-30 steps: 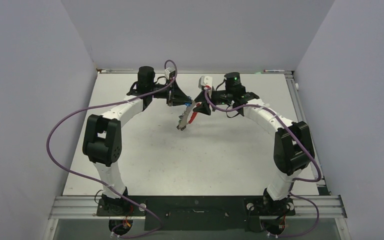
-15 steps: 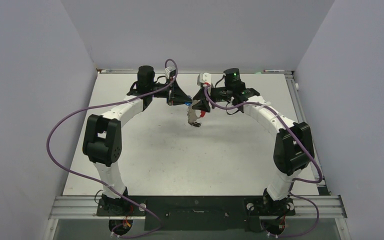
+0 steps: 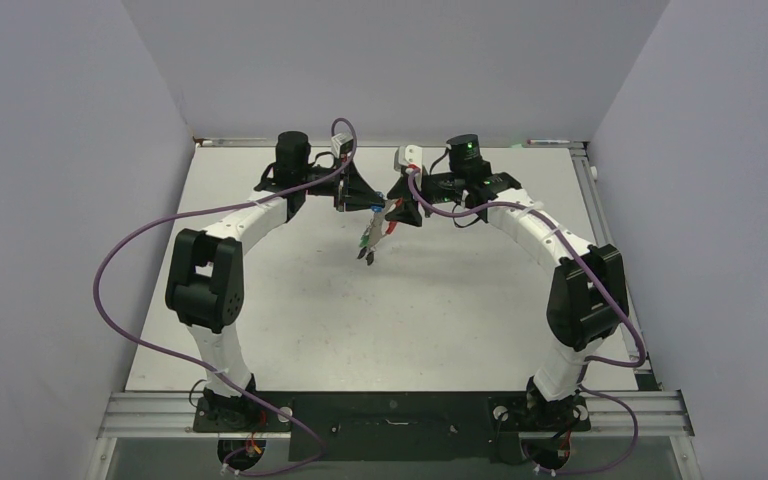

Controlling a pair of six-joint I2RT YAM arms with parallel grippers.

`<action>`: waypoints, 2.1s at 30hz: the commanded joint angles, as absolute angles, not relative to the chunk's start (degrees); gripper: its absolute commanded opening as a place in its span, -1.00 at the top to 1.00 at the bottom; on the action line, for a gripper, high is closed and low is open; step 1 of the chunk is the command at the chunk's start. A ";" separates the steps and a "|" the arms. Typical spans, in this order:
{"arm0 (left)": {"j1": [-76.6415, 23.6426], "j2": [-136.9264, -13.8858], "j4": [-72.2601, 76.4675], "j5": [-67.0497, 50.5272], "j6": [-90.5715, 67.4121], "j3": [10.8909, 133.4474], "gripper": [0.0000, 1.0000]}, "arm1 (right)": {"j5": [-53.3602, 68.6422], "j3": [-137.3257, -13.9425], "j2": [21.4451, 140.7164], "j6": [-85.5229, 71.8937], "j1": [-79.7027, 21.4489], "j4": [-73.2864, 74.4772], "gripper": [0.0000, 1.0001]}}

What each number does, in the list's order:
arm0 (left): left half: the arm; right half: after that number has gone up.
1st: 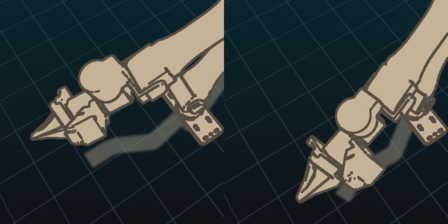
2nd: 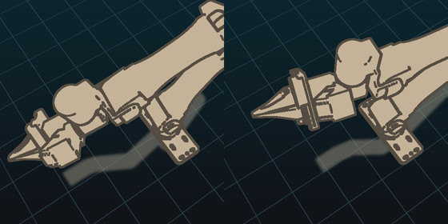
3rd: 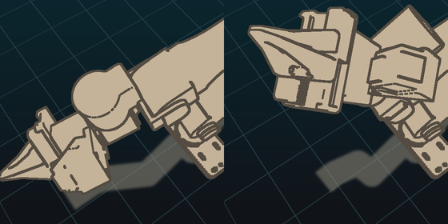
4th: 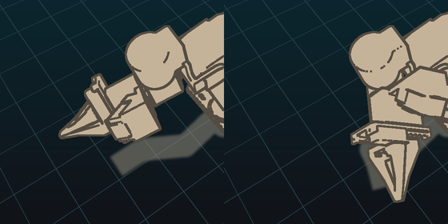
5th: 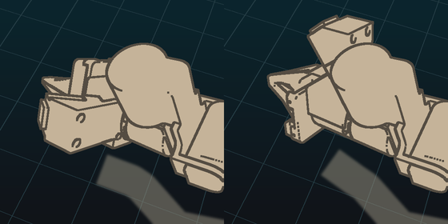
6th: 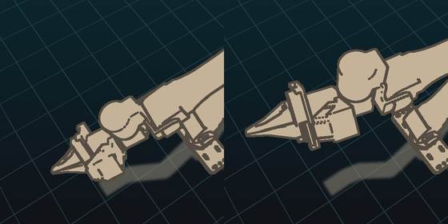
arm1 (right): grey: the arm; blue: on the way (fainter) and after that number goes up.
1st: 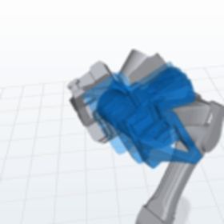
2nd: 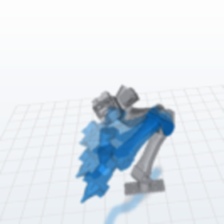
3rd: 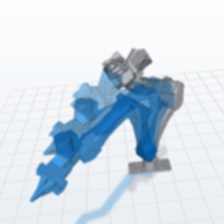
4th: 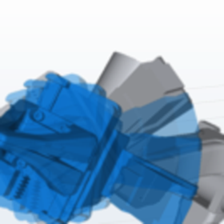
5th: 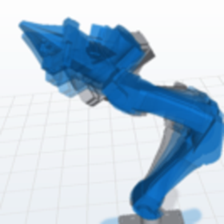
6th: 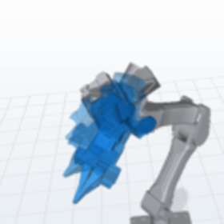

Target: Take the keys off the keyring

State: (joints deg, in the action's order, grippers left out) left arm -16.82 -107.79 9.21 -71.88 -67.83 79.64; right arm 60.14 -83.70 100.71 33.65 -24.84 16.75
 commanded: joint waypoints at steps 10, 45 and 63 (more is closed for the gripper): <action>-16.96 -106.71 11.51 -73.30 -66.63 80.71 1.00 | 61.38 -89.63 100.21 36.20 -24.51 19.05 0.01; -15.95 -106.26 12.61 -73.21 -66.73 79.49 1.00 | 60.58 -89.96 102.31 29.41 -24.15 14.35 0.89; -15.51 -106.93 10.84 -70.84 -64.63 76.73 1.00 | 66.51 -71.06 101.94 -27.71 -18.77 -49.10 0.90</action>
State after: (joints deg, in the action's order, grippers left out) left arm -15.64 -107.79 10.07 -70.96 -66.52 76.42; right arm 63.00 -74.08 102.02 -4.62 -20.82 -17.32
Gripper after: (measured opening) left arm 0.018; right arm 0.053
